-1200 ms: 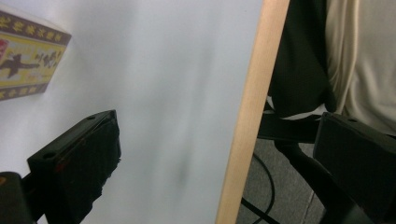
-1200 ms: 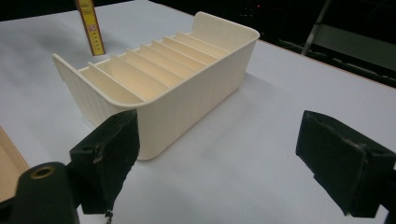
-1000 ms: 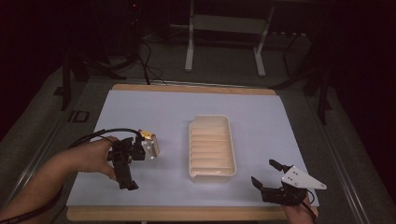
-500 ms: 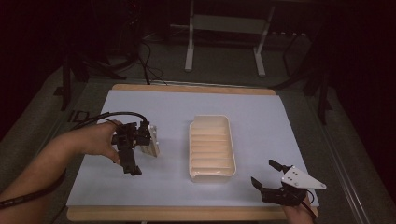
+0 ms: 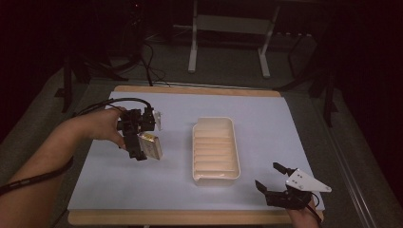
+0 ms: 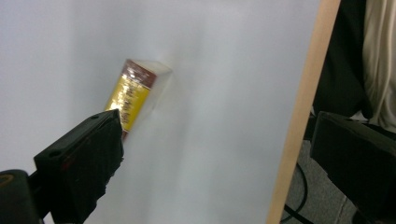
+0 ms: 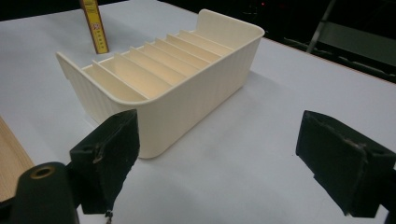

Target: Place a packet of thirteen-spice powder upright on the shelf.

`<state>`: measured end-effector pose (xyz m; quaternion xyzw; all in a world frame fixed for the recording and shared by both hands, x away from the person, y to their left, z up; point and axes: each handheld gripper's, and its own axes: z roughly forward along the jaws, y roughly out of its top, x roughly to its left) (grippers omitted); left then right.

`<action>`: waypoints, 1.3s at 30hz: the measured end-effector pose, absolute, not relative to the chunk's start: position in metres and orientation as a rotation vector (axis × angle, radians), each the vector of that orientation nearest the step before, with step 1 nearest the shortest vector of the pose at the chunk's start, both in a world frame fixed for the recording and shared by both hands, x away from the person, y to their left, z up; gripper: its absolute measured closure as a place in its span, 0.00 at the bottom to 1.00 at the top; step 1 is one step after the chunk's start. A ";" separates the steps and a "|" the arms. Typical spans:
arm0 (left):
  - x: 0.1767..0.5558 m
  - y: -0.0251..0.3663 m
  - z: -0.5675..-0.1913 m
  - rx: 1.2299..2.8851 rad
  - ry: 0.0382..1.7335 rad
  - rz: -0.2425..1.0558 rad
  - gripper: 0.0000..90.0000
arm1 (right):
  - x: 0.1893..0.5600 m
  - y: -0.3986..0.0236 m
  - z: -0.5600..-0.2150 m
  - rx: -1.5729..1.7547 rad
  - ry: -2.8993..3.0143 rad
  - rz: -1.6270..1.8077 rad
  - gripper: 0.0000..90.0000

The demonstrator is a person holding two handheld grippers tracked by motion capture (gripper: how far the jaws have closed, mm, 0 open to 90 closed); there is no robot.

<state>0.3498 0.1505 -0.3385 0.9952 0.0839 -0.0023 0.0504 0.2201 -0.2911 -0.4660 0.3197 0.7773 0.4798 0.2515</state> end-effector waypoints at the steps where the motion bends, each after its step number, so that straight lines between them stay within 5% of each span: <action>1: 0.352 0.150 -0.340 3.033 0.263 -0.016 0.03 | 0.220 -0.291 -0.466 0.867 2.115 1.304 0.15; 20: 0.386 0.148 -0.369 3.036 0.182 0.003 0.13 | 0.220 -0.291 -0.466 0.836 2.122 1.280 0.15; 28: 0.395 0.151 -0.390 3.052 0.110 -0.006 0.37 | 0.220 -0.291 -0.466 0.836 2.125 1.275 0.16; 39: 0.402 0.151 -0.409 3.102 0.082 0.058 0.54 | 0.220 -0.290 -0.466 0.830 2.128 1.265 0.16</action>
